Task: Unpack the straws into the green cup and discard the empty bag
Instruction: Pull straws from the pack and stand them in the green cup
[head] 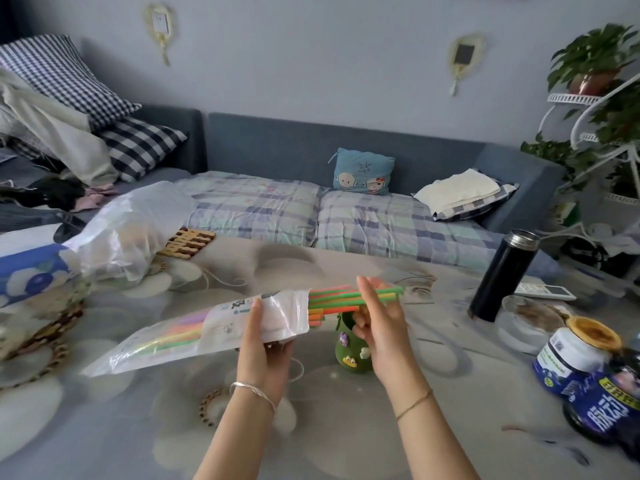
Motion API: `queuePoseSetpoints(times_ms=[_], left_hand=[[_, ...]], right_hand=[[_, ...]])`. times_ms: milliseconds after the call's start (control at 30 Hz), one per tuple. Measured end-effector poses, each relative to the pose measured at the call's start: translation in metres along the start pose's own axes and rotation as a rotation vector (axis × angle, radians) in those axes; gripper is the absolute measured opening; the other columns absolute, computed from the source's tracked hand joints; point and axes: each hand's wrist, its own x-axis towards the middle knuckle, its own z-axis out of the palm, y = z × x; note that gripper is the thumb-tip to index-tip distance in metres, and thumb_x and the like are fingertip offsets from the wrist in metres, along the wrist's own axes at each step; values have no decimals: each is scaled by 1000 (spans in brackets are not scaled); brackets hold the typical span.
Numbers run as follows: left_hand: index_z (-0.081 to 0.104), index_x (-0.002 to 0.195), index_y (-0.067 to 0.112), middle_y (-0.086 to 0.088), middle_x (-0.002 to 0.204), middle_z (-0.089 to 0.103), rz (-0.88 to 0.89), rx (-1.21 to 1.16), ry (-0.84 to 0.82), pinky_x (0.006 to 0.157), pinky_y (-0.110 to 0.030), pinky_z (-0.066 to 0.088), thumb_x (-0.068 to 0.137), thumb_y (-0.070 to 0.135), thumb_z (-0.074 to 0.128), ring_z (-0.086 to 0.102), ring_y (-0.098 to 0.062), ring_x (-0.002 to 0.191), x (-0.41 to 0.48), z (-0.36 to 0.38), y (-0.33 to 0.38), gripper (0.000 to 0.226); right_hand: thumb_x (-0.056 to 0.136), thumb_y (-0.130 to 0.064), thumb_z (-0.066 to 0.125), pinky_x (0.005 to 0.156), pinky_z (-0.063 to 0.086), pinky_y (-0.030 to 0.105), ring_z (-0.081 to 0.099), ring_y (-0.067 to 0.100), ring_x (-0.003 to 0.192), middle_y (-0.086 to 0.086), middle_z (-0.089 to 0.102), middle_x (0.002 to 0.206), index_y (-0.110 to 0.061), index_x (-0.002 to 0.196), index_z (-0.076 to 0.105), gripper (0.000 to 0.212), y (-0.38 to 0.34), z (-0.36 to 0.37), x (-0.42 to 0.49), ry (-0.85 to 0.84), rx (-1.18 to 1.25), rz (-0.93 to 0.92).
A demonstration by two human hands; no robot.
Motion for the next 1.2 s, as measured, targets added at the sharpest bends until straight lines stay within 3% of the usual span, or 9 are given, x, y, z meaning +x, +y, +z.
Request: queuePoseSetpoints(times_ms=[133, 233, 333, 600, 767, 833, 1067, 1133, 1200], left_hand=[[57, 121, 12, -10, 120, 63, -21, 16, -9, 94, -35, 51, 89, 31, 58, 63, -21, 103, -10, 14, 1, 37], [51, 132, 8, -14, 127, 60, 3, -18, -18, 107, -47, 40, 90, 30, 58, 58, -27, 117, -10, 13, 11, 48], [49, 134, 4, -13, 127, 60, 32, -47, -20, 108, -49, 39, 90, 28, 58, 60, -26, 112, -7, 8, 18, 51], [49, 135, 7, -15, 133, 59, -3, -9, -28, 101, -46, 47, 85, 27, 65, 58, -28, 120, -26, 19, 14, 56], [50, 133, 5, -13, 128, 61, -37, -14, -18, 90, -40, 53, 85, 28, 64, 61, -26, 113, -32, 16, 20, 54], [51, 132, 3, -16, 129, 59, -52, -44, -18, 83, -43, 55, 88, 26, 61, 57, -30, 120, -35, 15, 24, 51], [57, 101, 4, -16, 118, 57, -22, -163, 41, 51, -32, 59, 90, 22, 57, 62, -27, 92, -36, 8, 38, 21], [56, 111, 5, -15, 124, 58, -6, -126, 67, 54, -27, 59, 89, 22, 58, 61, -25, 98, -31, 5, 36, 28], [54, 126, 4, -14, 129, 58, -14, -85, 95, 73, -30, 59, 87, 22, 61, 60, -27, 111, -29, 5, 29, 43]], right_hand=[[84, -39, 63, 43, 32, 27, 38, 13, 40, 1, 50, 49, -17, 72, 66, 26, -5, 14, -5, 14, -227, 7], [92, -30, 53, 37, 32, 19, 40, 9, 37, -4, 47, 45, -14, 73, 63, 27, -30, 7, -10, 120, -126, -124], [90, -29, 58, 42, 35, 19, 45, 6, 42, -6, 49, 52, -17, 76, 61, 19, -44, 2, -15, 208, 31, -182], [88, -29, 58, 50, 34, 22, 47, 14, 60, 0, 59, 69, -23, 71, 70, 22, -44, 32, -36, 16, -230, -45], [90, -42, 51, 83, 46, 29, 60, 11, 96, -10, 65, 104, -34, 105, 69, 25, -58, 27, -42, -145, -334, -59], [91, -47, 47, 91, 46, 35, 59, 16, 101, -8, 64, 106, -35, 99, 71, 28, -61, 21, -41, -67, -277, -97], [96, -32, 42, 61, 41, 26, 55, 12, 69, -5, 65, 77, -19, 68, 60, 36, -86, -1, -36, 183, -23, -202], [93, -31, 49, 50, 36, 21, 49, 8, 53, -3, 60, 68, -17, 67, 60, 32, -87, -5, -34, 137, -42, -186], [90, -29, 55, 40, 32, 16, 45, 5, 43, 0, 55, 62, -15, 70, 62, 26, -81, -3, -33, 14, -213, -159]])
